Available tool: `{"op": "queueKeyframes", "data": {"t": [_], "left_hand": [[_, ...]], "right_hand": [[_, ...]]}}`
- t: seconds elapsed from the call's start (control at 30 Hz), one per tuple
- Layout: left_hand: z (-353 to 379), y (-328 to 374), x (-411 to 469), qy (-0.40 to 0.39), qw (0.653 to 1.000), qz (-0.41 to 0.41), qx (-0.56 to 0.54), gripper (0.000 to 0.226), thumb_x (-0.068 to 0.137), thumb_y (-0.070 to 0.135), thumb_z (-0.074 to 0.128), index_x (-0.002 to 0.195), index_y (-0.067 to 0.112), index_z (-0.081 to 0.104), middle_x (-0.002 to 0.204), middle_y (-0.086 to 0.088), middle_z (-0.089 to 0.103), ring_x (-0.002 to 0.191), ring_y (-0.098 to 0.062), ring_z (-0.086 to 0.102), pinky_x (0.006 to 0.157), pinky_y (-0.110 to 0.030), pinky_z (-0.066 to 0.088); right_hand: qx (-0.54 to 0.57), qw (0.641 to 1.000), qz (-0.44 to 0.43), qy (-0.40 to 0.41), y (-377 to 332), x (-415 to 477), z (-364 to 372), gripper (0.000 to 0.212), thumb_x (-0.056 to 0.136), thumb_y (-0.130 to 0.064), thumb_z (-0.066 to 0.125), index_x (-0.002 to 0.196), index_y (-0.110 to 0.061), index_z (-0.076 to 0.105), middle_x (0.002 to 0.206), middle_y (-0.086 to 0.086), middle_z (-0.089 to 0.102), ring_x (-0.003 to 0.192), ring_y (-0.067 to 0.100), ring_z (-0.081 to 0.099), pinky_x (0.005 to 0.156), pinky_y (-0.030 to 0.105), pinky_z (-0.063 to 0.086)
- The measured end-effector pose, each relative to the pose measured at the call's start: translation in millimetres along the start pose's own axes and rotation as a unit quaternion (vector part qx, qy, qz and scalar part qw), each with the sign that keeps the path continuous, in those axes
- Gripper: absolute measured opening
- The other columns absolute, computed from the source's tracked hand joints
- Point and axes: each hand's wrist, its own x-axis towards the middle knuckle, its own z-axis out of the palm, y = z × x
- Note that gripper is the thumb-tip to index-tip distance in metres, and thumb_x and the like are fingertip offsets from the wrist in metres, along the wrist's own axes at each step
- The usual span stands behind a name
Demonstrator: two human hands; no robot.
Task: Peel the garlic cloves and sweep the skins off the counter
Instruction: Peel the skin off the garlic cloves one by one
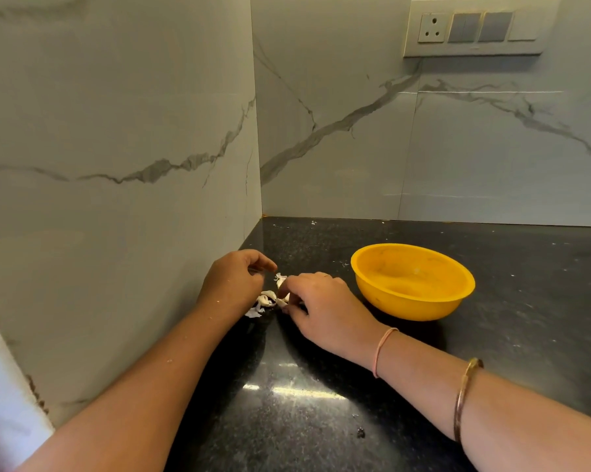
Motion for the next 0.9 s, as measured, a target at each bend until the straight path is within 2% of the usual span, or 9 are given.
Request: {"op": "queueKeyframes", "data": {"t": [0.13,0.17,0.23,0.3,0.4,0.5,0.57,0.7,0.9], "left_hand": [[-2,4,-2,0.016,0.999,0.009,-0.031,0.034,0.087,-0.001,0.048,0.090,0.026,0.068,0.090,0.009,0.063,0.081,-0.004,0.057,0.063,-0.010,0.039],[-2,5,-3,0.017,0.998,0.009,-0.056,0.034,0.086,-0.001,0.048,0.085,0.027,0.067,0.088,0.009,0.065,0.079,-0.005,0.059,0.065,-0.012,0.042],[-4,9,-6,0.012,0.993,0.004,-0.119,0.035,0.086,-0.001,0.049,0.077,0.028,0.066,0.083,0.005,0.069,0.078,-0.016,0.064,0.072,-0.029,0.052],[-5,14,-10,-0.006,0.985,-0.003,-0.171,0.034,0.088,0.000,0.049,0.075,0.025,0.068,0.077,0.001,0.070,0.077,-0.023,0.065,0.073,-0.035,0.055],[-6,21,-13,-0.056,0.966,-0.024,-0.251,0.024,0.092,0.004,0.051,0.084,0.017,0.069,0.082,-0.003,0.071,0.075,-0.014,0.067,0.066,-0.020,0.055],[-6,22,-15,-0.111,0.943,-0.045,-0.311,0.015,0.092,0.009,0.055,0.094,0.015,0.068,0.088,-0.007,0.072,0.078,-0.014,0.068,0.067,-0.020,0.056],[-5,20,-16,-0.126,0.944,-0.029,-0.303,0.013,0.089,0.010,0.060,0.097,0.017,0.068,0.091,-0.008,0.073,0.083,-0.017,0.069,0.074,-0.023,0.057],[-5,17,-16,-0.106,0.941,-0.029,-0.320,0.013,0.083,0.011,0.066,0.094,0.017,0.069,0.087,-0.006,0.073,0.082,-0.017,0.070,0.074,-0.025,0.057],[-4,19,-14,-0.071,0.911,-0.068,-0.401,0.030,0.062,0.017,0.072,0.090,0.009,0.065,0.082,-0.007,0.071,0.074,-0.015,0.068,0.068,-0.023,0.056]], "right_hand": [[0.064,0.995,0.017,0.080,8,3,-1,0.021,0.092,-0.017,0.054,0.112,-0.017,0.060,0.100,-0.001,0.062,0.093,0.014,0.053,0.078,0.023,0.042],[0.091,0.990,0.029,0.104,9,3,-2,0.021,0.092,-0.015,0.055,0.112,-0.016,0.061,0.097,-0.002,0.061,0.090,0.012,0.053,0.075,0.018,0.041],[0.139,0.980,0.047,0.137,10,4,-4,0.023,0.090,-0.011,0.058,0.113,-0.015,0.062,0.091,-0.006,0.058,0.086,0.007,0.054,0.073,0.013,0.043],[0.176,0.971,0.057,0.149,9,4,-3,0.028,0.089,-0.007,0.059,0.116,-0.014,0.061,0.089,-0.008,0.057,0.087,0.007,0.056,0.078,0.018,0.048],[0.214,0.962,0.072,0.153,10,5,-2,0.033,0.089,-0.005,0.059,0.121,-0.013,0.058,0.089,-0.007,0.058,0.089,0.010,0.058,0.081,0.024,0.051],[0.262,0.948,0.094,0.153,12,5,-2,0.031,0.089,-0.006,0.059,0.119,-0.015,0.057,0.085,-0.006,0.061,0.085,0.010,0.060,0.076,0.023,0.053],[0.298,0.937,0.110,0.144,13,5,-2,0.026,0.090,-0.009,0.060,0.113,-0.018,0.056,0.083,-0.005,0.063,0.080,0.010,0.062,0.070,0.020,0.053],[0.355,0.917,0.126,0.134,11,5,0,0.018,0.090,-0.014,0.059,0.105,-0.022,0.054,0.085,-0.003,0.064,0.079,0.013,0.064,0.071,0.029,0.056],[0.343,0.921,0.128,0.134,12,6,2,0.010,0.092,-0.018,0.056,0.101,-0.017,0.062,0.089,0.000,0.066,0.085,0.014,0.063,0.075,0.038,0.056]]}}
